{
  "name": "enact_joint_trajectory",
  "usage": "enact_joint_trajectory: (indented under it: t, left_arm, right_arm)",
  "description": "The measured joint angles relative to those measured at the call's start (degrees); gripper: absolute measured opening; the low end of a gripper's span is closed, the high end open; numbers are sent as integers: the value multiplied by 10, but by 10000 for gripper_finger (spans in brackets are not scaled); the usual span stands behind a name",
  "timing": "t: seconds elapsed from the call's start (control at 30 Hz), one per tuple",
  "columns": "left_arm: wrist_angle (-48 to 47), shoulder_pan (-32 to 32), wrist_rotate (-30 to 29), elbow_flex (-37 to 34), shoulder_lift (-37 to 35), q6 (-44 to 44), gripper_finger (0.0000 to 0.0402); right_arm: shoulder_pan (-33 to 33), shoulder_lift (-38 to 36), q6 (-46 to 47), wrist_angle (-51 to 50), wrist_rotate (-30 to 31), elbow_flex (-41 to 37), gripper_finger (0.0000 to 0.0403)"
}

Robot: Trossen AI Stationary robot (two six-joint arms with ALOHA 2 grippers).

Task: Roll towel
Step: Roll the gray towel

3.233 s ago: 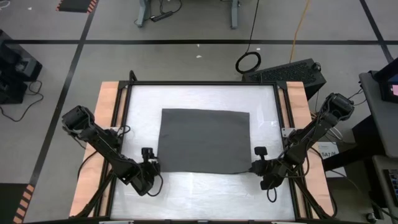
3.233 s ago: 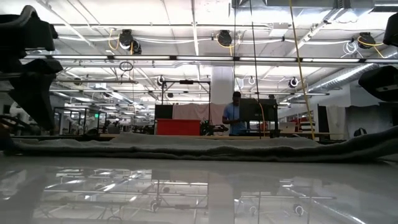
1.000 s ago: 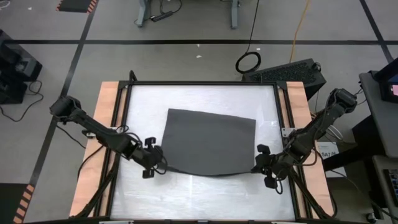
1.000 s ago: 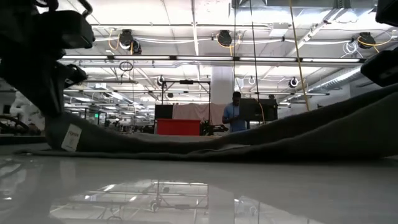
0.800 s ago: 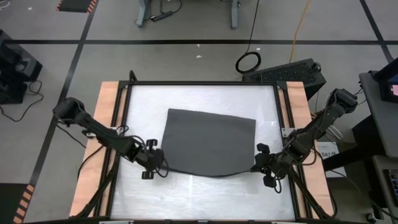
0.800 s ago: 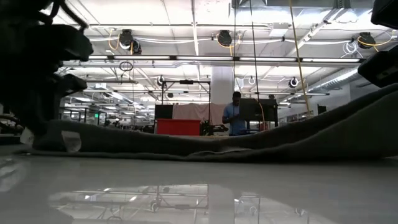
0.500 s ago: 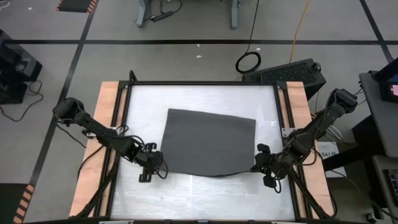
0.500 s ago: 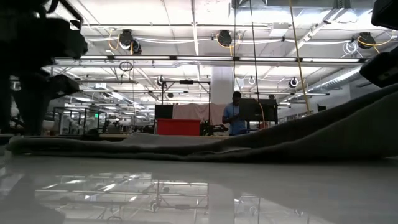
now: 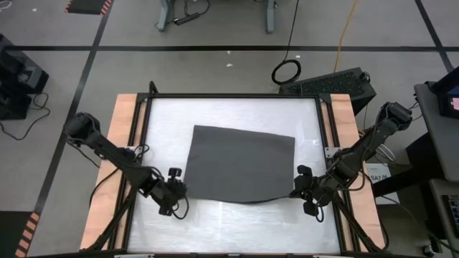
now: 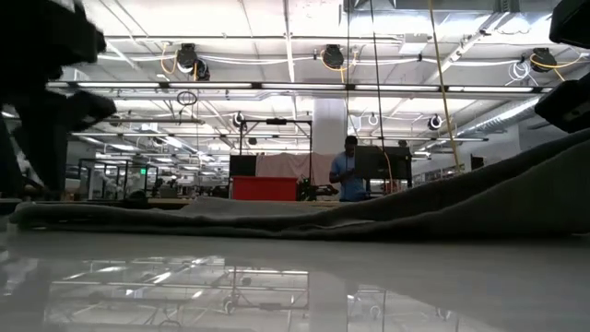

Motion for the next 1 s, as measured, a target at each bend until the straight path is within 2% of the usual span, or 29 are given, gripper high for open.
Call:
enact_joint_trajectory:
  t: [0.2,0.33,0.47,0.57,0.7,0.9,1.0]
  left_arm:
    - [48,19,1,-39,30,-24,141]
    - [114,26,-6,-63,30,-25,162]
    - [127,38,2,-78,30,-59,191]
    - [130,52,29,-88,29,-69,193]
    - [130,65,37,-89,30,-66,149]
    - [135,92,53,-90,31,-41,31]
    - [139,111,74,-90,30,-41,13]
  right_arm:
    - [0,0,-4,-1,0,0,0]
    - [0,0,-4,-2,0,0,0]
    - [0,0,-6,-3,0,0,0]
    - [0,0,-6,-2,0,0,0]
    - [0,0,-9,-2,0,0,0]
    - [0,0,-18,-2,0,0,0]
    - [0,0,-19,-2,0,0,0]
